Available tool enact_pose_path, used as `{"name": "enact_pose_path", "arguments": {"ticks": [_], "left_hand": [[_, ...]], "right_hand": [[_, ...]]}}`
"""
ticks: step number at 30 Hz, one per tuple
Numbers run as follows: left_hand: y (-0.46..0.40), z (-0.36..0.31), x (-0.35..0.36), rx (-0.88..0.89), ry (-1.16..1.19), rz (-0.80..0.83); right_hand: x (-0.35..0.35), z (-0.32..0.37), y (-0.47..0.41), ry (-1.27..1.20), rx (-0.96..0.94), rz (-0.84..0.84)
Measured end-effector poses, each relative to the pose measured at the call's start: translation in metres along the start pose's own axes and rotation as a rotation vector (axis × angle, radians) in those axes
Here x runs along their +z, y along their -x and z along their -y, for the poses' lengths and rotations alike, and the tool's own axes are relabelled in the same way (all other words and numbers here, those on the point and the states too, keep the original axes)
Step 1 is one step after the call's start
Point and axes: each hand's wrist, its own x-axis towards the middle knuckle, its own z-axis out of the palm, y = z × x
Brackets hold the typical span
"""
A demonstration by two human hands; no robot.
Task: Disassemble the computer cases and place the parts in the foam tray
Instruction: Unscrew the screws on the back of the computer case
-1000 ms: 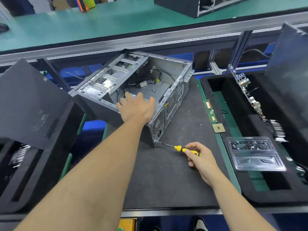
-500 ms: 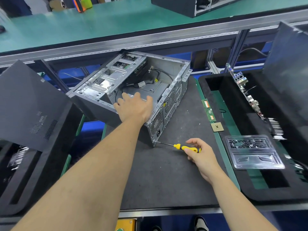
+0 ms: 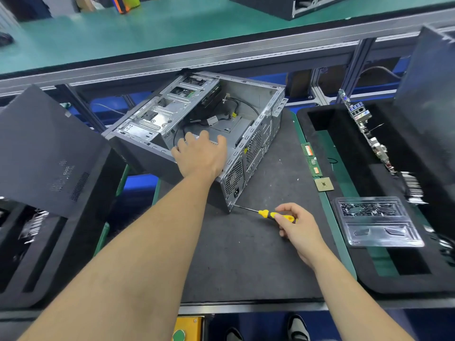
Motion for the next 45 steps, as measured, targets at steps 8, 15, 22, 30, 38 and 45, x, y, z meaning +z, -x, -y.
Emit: {"name": "enact_pose_path", "arguments": {"ticks": [8, 15, 22, 30, 38, 45], "left_hand": [[0.013, -0.009, -0.014, 0.541, -0.087, -0.220], [0.092, -0.058, 0.005, 1.098, 0.277, -0.278], [0.145, -0.050, 0.079, -0.163, 0.779, 0.185], [0.126, -0.025, 0.099, -1.103, 1.558, 0.360], [0.107, -0.026, 0.098, -1.197, 1.736, 0.198], [0.108, -0.025, 0.100, -1.223, 1.772, 0.166]], "right_hand": [[0.008, 0.001, 0.006, -0.059, 0.149, 0.065], [0.009, 0.003, 0.004, 0.013, 0.161, 0.009], [0.002, 0.005, 0.002, 0.063, 0.027, 0.009], [0.003, 0.009, -0.003, 0.078, 0.069, 0.062], [0.002, 0.013, -0.005, 0.268, 0.006, 0.040], [-0.004, 0.017, -0.003, 0.221, -0.036, 0.085]]}}
